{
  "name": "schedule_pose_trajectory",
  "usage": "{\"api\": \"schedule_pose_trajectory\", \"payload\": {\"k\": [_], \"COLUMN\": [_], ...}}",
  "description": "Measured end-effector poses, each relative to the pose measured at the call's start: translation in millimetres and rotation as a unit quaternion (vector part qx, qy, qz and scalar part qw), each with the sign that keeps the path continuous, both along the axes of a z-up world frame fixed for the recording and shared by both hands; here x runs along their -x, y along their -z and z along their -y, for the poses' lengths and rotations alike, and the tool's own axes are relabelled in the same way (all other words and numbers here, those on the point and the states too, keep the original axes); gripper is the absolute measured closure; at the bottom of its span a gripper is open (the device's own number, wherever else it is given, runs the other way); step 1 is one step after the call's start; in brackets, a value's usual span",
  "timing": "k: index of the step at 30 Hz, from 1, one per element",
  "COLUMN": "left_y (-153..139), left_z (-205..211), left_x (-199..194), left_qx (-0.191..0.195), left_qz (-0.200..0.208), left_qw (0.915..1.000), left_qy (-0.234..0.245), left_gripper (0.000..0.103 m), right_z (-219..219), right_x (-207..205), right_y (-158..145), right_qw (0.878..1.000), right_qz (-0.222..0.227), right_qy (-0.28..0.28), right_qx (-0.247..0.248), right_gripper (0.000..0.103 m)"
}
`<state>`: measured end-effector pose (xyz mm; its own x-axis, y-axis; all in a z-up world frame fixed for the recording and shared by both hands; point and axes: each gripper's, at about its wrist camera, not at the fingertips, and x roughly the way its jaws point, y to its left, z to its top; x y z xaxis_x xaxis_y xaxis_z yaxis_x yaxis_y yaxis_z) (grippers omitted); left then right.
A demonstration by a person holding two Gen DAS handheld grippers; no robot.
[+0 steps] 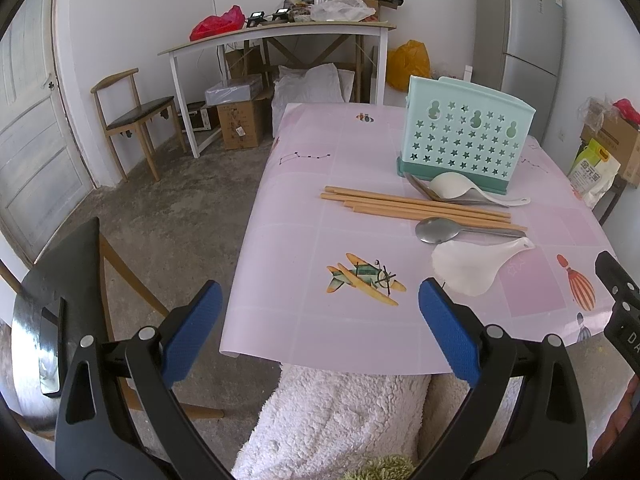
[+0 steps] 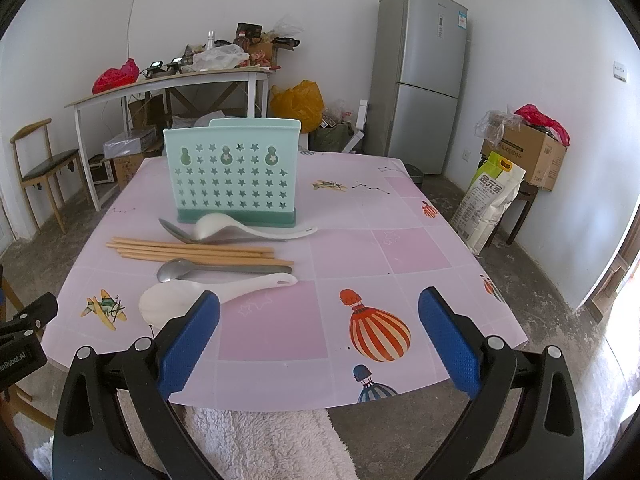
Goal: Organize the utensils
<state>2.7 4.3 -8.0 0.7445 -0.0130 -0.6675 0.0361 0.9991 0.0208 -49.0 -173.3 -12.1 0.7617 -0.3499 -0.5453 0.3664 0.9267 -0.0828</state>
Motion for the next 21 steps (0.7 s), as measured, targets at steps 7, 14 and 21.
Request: {"api": "schedule_pose_trajectory", "payload": {"k": [7, 14, 21], "left_y": [0.4, 1.7, 3.0], "left_z": [-0.5, -2.8, -4.2], "left_x": [0.4, 1.4, 1.5], "left_qx": [0.000, -0.001, -0.001], "left_qz": [-0.003, -0.004, -0.006], "left_qw": [1.0000, 1.0000, 1.0000], "left_qy": [0.000, -0.001, -0.002], "left_gripper": [0.008, 0.008, 0.008], "right_z": [0.1, 0.8, -0.1], "right_x": [0.1, 0.4, -0.8], "right_y": [0.0, 0.4, 0.4], "right_qw": [1.000, 1.000, 1.000], "right_qz": [0.000, 0.000, 0.000], "right_qy": [0.000, 0.000, 0.000], "right_qx": [0.000, 0.000, 0.000], "right_gripper": [0.006, 0.006, 0.006]}}
